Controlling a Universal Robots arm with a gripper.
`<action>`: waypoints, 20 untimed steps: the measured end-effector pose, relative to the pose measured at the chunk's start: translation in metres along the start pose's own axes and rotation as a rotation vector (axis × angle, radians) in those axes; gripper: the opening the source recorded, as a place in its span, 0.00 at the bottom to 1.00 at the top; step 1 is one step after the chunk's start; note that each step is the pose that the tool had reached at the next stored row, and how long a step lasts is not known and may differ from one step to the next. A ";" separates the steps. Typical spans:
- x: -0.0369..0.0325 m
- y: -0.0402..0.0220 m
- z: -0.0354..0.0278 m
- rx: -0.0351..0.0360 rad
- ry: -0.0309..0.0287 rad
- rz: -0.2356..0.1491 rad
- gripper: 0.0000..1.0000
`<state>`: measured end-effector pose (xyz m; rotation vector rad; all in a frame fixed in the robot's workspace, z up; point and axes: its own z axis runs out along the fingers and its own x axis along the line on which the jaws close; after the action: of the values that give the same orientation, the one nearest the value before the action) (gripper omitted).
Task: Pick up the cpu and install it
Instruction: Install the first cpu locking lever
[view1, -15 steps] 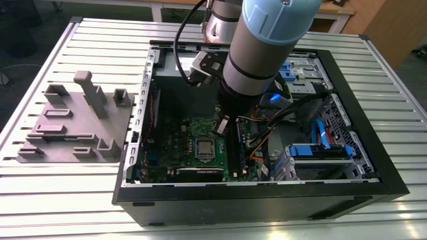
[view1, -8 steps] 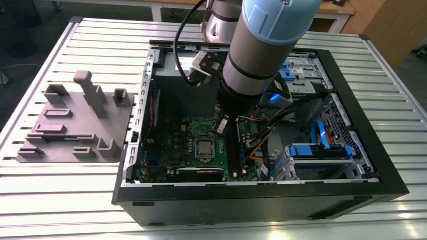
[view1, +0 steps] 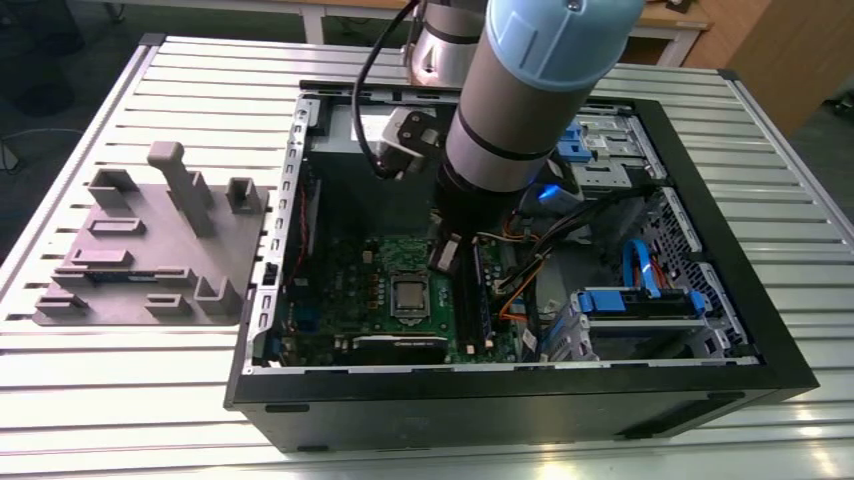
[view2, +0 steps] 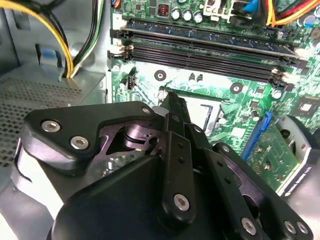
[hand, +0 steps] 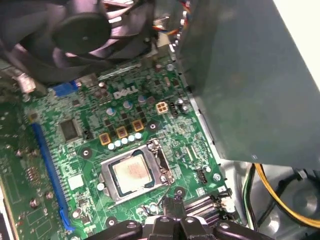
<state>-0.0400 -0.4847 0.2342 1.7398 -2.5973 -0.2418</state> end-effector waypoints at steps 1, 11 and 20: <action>0.0005 -0.0001 0.0001 -0.0006 0.0011 -0.008 0.10; 0.0044 -0.0005 0.0022 -0.0043 0.0107 -0.082 0.10; 0.0071 -0.0001 0.0022 0.0013 0.0132 -0.131 0.10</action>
<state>-0.0429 -0.4910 0.2314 1.9070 -2.4781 -0.2287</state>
